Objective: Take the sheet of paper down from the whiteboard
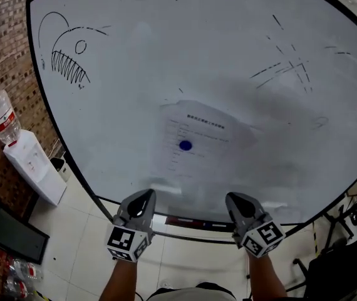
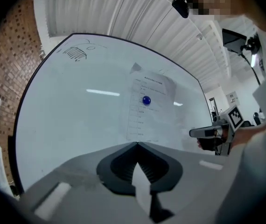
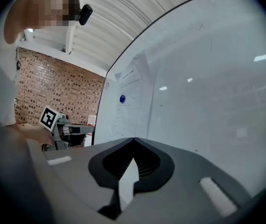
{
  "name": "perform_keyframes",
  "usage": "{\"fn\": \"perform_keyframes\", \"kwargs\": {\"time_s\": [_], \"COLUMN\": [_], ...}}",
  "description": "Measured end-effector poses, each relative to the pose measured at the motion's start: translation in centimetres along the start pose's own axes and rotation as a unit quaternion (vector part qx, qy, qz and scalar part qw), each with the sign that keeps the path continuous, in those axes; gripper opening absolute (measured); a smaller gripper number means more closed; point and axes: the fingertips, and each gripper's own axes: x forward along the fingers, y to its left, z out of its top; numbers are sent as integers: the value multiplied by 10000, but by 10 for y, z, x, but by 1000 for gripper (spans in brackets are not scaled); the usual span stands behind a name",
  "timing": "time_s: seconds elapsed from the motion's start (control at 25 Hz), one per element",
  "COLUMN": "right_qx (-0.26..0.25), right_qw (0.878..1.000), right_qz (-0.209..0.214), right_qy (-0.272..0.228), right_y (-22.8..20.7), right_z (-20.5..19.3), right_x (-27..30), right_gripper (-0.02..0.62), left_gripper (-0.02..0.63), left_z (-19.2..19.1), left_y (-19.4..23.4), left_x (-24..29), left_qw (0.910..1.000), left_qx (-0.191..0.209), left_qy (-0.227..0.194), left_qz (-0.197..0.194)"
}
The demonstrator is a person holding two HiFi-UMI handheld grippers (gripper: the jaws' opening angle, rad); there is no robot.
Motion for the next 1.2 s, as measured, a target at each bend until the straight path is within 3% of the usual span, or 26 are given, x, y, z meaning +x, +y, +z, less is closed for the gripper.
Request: {"fn": "perform_keyframes", "kwargs": {"time_s": [0.48,0.64,0.72,0.8,1.0,1.08,1.2], "right_qx": [-353,-431,-440,-464,-517,-524,-518], "right_qw": [9968,9958,9955,9952,9944,9940,9938], "right_qz": [-201,-208,-200,-196,-163,-136,-82], "right_qy": [-689,-779,-817,-844,-912,-953,-983], "right_y": [-23,-28,-30,-31,-34,-35,-35], "right_z": [84,99,103,106,112,115,116], "right_x": [-1,1,0,-1,-2,-3,-3], "right_gripper": [6,6,6,6,6,6,6], "left_gripper": [3,3,7,67,147,147,147], "left_z": [82,100,111,121,121,119,119], "left_y": [-19,-27,-30,-34,-40,-41,-43], "left_x": [46,59,66,72,87,93,96], "left_qw": [9961,9925,9884,9819,9585,9505,9469], "left_qx": [538,986,1353,1779,2807,3065,3169], "left_qy": [-574,-600,-627,-634,-383,-231,-90], "left_qz": [-387,-402,-297,-147,318,448,546]}}
